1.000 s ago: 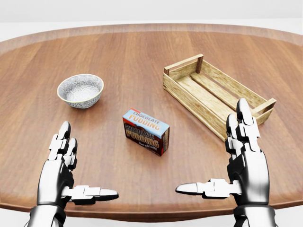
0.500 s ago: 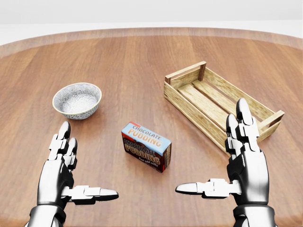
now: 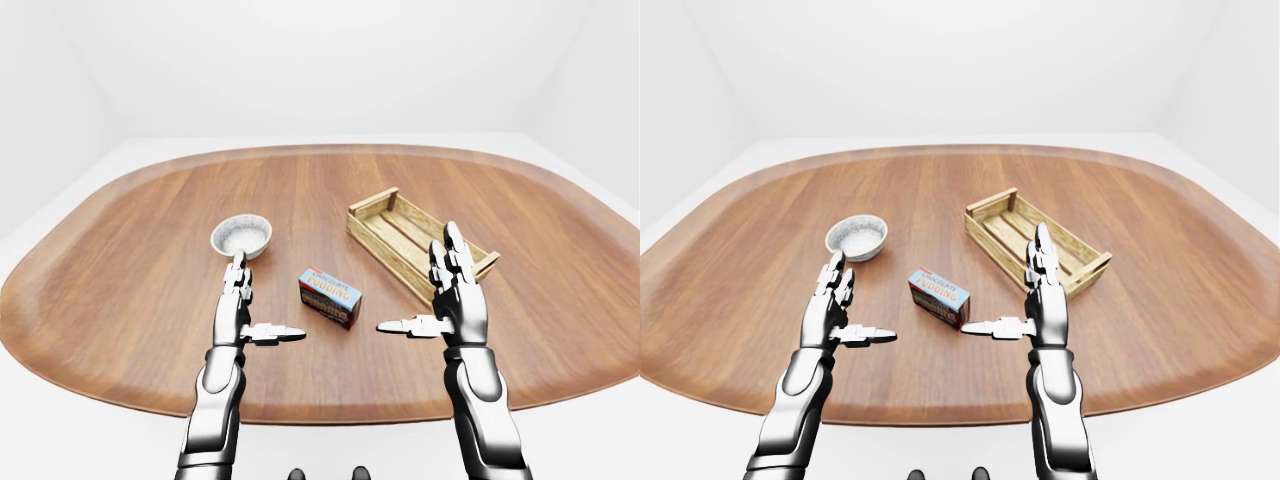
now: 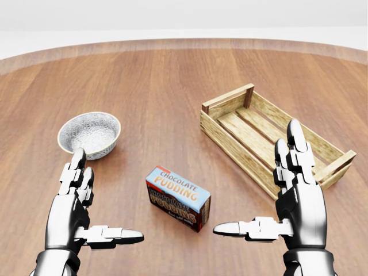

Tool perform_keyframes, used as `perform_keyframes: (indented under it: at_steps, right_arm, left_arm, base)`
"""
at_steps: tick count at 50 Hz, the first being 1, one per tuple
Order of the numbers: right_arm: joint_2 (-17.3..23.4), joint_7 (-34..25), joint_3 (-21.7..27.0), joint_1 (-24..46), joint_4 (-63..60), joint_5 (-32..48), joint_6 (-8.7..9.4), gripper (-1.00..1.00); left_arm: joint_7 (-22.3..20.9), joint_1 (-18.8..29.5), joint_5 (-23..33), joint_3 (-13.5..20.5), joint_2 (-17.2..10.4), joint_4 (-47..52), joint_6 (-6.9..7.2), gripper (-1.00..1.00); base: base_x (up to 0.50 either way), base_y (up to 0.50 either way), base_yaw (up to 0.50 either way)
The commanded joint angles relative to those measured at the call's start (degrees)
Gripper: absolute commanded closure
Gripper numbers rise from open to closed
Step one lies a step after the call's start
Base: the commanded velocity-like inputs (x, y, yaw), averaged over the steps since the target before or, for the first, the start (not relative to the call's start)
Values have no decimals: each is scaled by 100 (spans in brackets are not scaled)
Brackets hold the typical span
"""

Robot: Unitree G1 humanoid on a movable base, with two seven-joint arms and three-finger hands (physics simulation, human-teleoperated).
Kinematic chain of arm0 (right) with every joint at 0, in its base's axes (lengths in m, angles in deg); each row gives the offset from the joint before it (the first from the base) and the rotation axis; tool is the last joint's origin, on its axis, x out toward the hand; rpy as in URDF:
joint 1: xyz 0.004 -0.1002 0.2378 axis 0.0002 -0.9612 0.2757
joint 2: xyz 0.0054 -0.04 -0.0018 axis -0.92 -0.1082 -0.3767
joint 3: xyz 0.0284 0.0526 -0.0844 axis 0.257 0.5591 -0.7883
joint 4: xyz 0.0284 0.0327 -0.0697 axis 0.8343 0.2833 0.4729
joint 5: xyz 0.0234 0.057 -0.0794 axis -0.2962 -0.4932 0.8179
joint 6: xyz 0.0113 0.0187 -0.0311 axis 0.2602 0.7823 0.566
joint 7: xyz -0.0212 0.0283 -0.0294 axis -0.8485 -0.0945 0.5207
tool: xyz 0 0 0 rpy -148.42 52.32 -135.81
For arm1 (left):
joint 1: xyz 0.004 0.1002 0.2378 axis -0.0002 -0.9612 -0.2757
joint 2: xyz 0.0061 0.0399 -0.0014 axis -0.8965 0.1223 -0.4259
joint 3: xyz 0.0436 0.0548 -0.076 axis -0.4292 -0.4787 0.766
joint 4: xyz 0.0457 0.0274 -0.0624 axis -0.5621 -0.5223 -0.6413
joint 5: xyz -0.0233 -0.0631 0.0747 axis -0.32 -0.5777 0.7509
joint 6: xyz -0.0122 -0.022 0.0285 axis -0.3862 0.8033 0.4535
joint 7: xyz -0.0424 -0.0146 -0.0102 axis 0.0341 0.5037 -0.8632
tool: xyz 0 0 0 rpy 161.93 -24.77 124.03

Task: Pick up the chocolate pudding and put it in the tray.

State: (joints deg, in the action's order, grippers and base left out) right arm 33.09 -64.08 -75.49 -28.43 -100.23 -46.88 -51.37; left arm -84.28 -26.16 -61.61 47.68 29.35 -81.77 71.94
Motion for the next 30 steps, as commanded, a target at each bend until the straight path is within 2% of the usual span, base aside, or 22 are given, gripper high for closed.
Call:
perform_keyframes:
  at_steps: [1,30]
  right_arm:
    - [1,-1,2,14,37,1,0,-100]
    - [5,29,40,78,100,-37,0,-100]
  left_arm:
    - [0,0,0,0,0,0,0,-100]
    - [23,46,-42,14,3,-54,10,-100]
  base:
    - [18,0,0]
    - [18,0,0]
